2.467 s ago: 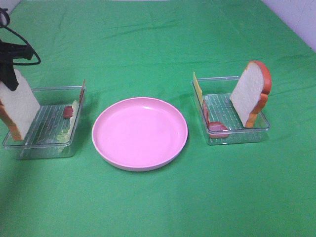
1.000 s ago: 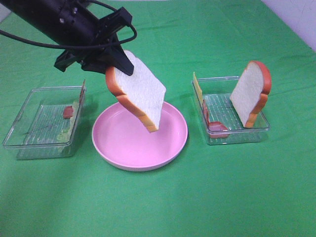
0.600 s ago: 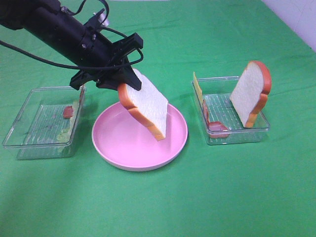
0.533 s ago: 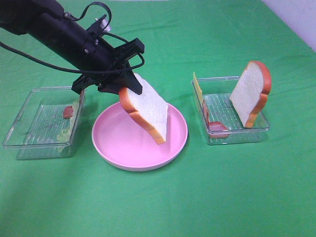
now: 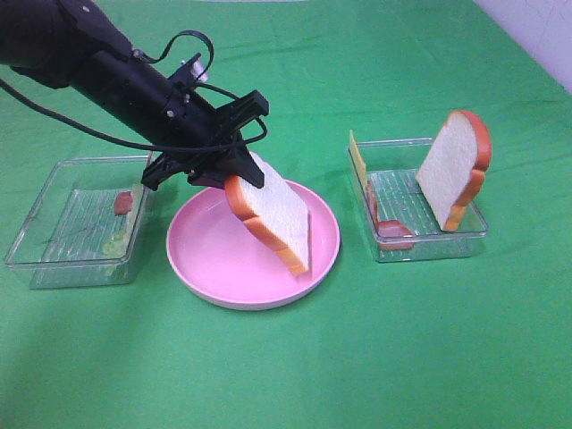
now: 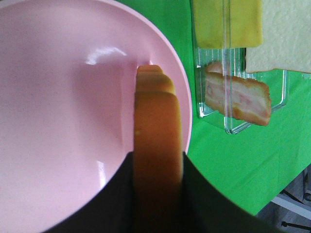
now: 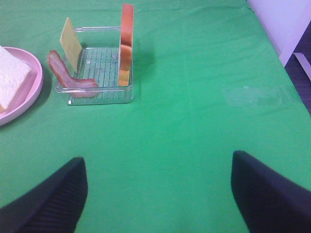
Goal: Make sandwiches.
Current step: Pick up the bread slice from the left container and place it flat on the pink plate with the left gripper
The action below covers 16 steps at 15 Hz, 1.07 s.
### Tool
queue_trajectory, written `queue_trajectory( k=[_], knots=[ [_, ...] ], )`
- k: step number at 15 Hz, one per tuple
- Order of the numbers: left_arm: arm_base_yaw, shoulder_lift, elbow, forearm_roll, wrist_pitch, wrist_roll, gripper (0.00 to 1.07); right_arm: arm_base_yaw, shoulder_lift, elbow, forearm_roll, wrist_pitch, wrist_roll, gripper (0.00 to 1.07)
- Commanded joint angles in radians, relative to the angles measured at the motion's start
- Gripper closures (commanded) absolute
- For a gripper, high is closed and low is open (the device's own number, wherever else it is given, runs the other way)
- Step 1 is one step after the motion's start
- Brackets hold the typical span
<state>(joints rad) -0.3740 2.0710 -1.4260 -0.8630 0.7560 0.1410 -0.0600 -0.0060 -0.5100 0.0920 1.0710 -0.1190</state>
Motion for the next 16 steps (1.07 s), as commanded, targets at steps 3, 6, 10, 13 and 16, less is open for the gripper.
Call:
queue_trajectory(
  k=[3, 6, 10, 13, 16],
  knots=[
    [-0.019, 0.029, 0.000, -0.015, -0.007, -0.006, 1.07, -0.004, -0.013, 0.004, -0.005, -0.011, -0.012, 0.30],
    [-0.019, 0.042, 0.000, -0.001, 0.015, -0.006, 0.93, -0.004, -0.013, 0.004, -0.005, -0.011, -0.012, 0.30],
    [-0.019, 0.042, 0.000, 0.017, 0.020, -0.002, 0.40, -0.004, -0.013, 0.004, -0.005, -0.011, -0.012, 0.30],
    [-0.019, 0.042, -0.001, 0.058, 0.021, -0.003, 0.29, -0.004, -0.013, 0.004, -0.005, -0.011, -0.012, 0.30],
    [-0.019, 0.041, -0.004, 0.111, 0.056, -0.003, 0.29, -0.004, -0.013, 0.004, -0.005, -0.011, -0.012, 0.30]
  ],
)
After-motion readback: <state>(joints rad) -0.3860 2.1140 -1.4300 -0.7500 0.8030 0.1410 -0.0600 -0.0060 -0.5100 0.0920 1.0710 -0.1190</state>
